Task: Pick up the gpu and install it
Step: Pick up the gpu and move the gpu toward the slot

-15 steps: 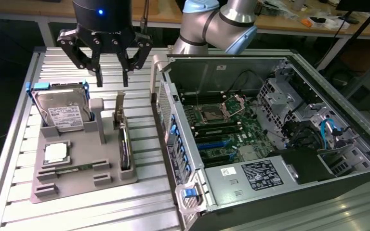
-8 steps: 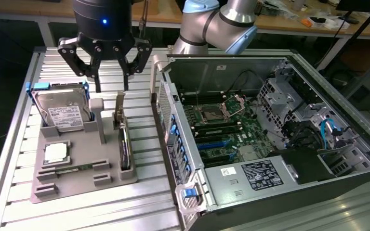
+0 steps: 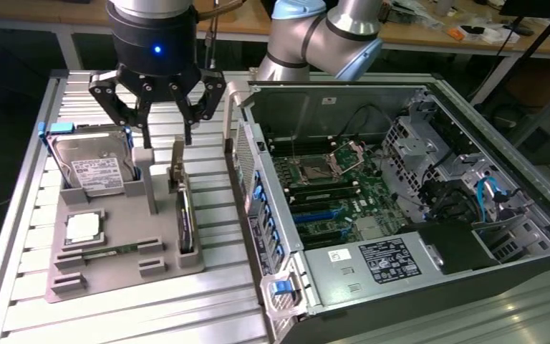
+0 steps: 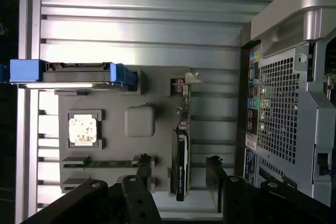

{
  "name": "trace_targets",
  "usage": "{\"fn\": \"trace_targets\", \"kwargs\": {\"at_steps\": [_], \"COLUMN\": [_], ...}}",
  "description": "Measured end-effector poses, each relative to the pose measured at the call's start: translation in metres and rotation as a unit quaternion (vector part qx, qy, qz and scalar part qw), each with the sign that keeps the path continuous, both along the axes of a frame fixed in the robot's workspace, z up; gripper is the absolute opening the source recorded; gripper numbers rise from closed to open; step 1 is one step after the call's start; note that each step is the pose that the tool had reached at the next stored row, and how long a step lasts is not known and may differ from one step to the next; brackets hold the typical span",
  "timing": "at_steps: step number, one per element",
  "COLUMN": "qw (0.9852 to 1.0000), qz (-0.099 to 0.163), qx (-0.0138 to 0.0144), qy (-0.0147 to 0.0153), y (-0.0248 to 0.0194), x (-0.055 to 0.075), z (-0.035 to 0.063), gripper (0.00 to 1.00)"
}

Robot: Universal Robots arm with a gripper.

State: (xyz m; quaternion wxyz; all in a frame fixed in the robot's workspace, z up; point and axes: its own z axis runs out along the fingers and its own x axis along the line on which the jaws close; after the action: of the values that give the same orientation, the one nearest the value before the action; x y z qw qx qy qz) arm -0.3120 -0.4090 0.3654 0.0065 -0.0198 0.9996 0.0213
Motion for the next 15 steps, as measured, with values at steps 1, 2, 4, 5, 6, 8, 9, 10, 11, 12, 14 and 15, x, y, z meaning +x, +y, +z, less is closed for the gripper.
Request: {"fn": "trace_targets", "kwargs": {"at_steps": [1, 2, 4, 5, 6, 8, 9, 10, 11, 12, 14, 15], "qw": [1.0000, 1.0000, 1.0000, 1.0000, 0.9999, 0.9999, 0.9999, 0.9999, 0.9999, 0.9998, 0.9998, 0.9998], "qz": [0.001, 0.002, 0.007, 0.009, 0.011, 0.014, 0.015, 0.016, 0.017, 0.018, 0.019, 0.020], "qx": [0.0000, 0.0001, 0.0000, 0.0000, 0.0000, 0.0000, 0.0000, 0.0000, 0.0000, 0.0000, 0.0000, 0.0000], "qy": [0.0000, 0.0000, 0.0006, 0.0007, 0.0008, 0.0009, 0.0009, 0.0010, 0.0011, 0.0011, 0.0012, 0.0013], "y": [-0.0010, -0.0020, -0.0038, -0.0043, -0.0049, -0.0063, -0.0072, -0.0080, -0.0088, -0.0096, -0.0111, -0.0118], "x": [0.000, 0.000, 0.000, 0.000, 0.000, 0.000, 0.000, 0.000, 0.000, 0.000, 0.000, 0.000], "z": [-0.0017, -0.0036, -0.0075, -0.0093, -0.0112, -0.0147, -0.0166, -0.0185, -0.0203, -0.0221, -0.0257, -0.0274], "gripper": [0.54, 0.54, 0.54, 0.54, 0.54, 0.54, 0.54, 0.54, 0.54, 0.54, 0.54, 0.54]}}
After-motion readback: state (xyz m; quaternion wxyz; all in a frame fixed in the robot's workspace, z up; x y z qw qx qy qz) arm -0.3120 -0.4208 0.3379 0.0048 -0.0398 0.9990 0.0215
